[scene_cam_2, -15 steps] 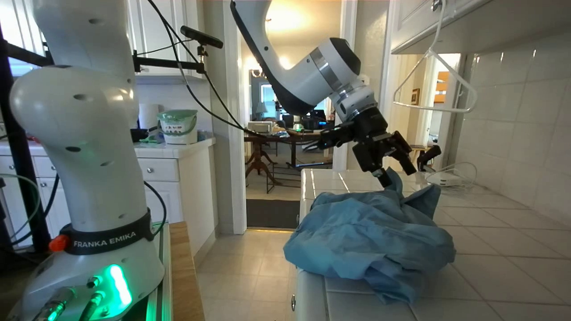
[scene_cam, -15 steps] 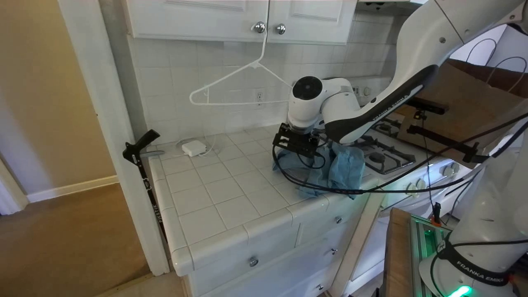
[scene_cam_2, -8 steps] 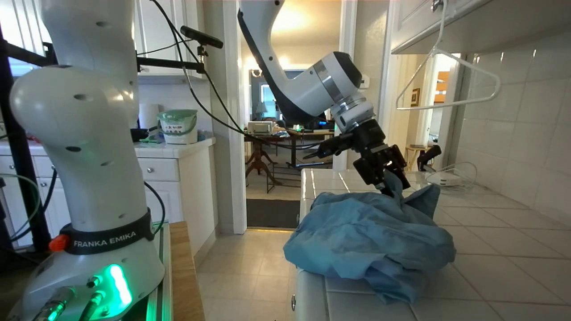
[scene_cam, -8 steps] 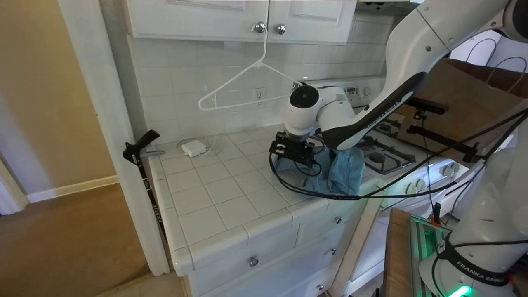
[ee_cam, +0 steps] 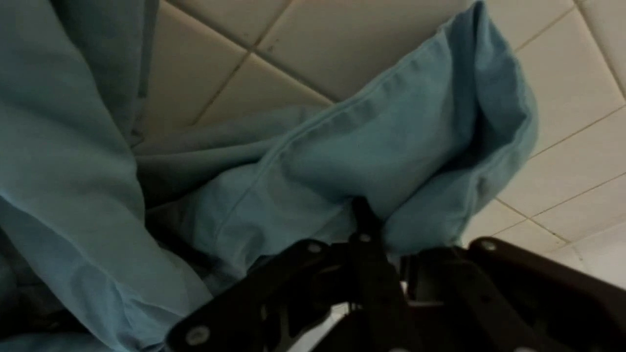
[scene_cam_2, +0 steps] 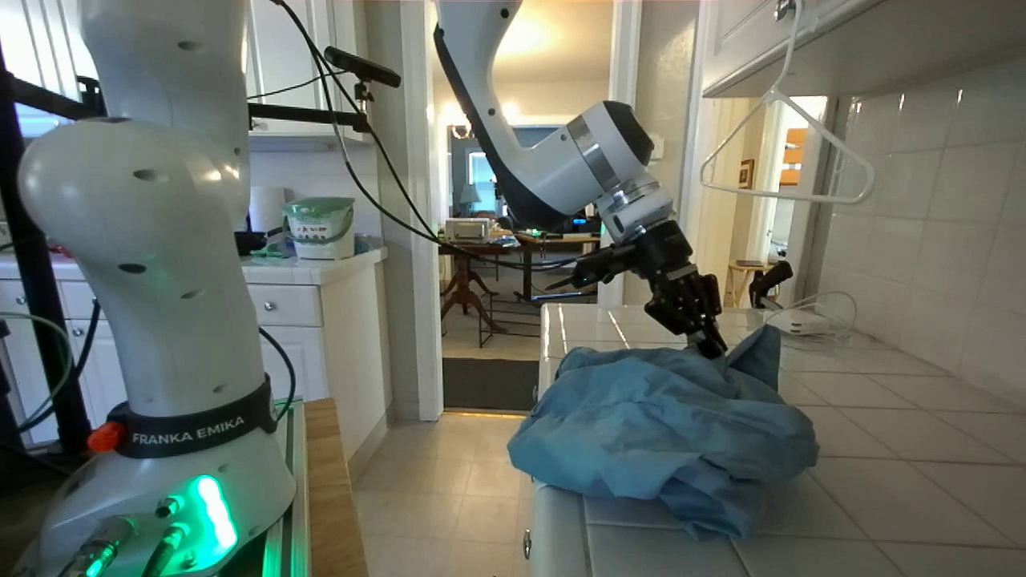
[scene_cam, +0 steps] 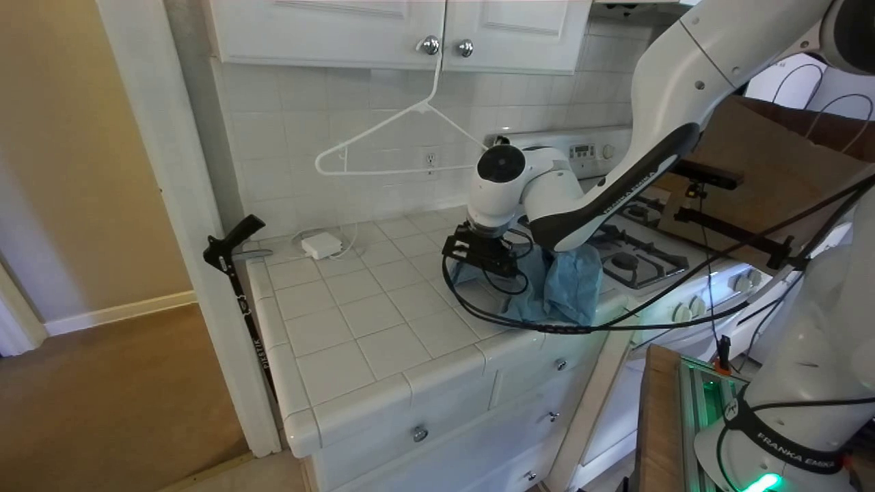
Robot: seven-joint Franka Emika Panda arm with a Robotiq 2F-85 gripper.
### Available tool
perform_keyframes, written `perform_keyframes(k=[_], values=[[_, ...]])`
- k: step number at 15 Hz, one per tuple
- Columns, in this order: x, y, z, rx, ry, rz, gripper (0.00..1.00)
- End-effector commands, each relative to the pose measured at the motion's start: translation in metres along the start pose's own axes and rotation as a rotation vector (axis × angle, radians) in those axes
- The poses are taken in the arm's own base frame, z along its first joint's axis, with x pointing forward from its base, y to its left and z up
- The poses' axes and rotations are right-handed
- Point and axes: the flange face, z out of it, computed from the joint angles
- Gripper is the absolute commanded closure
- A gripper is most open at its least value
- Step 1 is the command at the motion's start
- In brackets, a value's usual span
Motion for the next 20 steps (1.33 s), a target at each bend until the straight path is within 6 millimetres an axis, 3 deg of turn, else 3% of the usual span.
perform_keyframes(k=[1, 6, 13, 20], values=[[-0.001, -0.01, 0.002, 0.031, -0.017, 0.008, 1.0], [0.01, -0.02, -0.026, 0.096, -0.007, 0.025, 0.99], [0.042, -0.033, -0.115, 0.292, 0.089, 0.035, 0.99], [0.028, -0.015, -0.178, 0.412, 0.112, -0.024, 0.99]])
